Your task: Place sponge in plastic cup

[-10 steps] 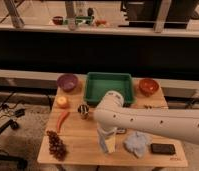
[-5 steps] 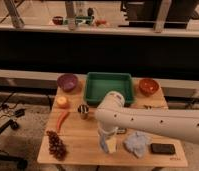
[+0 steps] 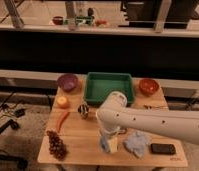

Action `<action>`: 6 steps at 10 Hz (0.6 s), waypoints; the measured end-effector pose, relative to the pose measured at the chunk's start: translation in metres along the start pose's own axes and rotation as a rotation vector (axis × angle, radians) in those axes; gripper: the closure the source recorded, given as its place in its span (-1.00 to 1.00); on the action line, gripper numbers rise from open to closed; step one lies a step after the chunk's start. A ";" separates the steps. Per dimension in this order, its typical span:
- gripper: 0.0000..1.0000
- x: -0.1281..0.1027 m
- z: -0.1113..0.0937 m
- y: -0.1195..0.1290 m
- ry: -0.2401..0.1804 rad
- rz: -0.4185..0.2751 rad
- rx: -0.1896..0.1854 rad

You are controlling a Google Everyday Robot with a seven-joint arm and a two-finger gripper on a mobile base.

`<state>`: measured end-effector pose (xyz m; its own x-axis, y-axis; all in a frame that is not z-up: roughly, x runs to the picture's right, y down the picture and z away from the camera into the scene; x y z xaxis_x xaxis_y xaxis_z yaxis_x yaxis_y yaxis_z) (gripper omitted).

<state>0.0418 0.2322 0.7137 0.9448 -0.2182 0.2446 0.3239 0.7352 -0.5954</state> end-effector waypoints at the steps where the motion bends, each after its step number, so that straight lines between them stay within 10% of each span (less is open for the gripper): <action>1: 0.93 0.000 0.001 0.000 -0.004 -0.001 -0.003; 6: 0.33 0.001 0.001 0.001 0.000 -0.001 -0.007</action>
<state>0.0428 0.2332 0.7143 0.9443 -0.2190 0.2455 0.3255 0.7304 -0.6005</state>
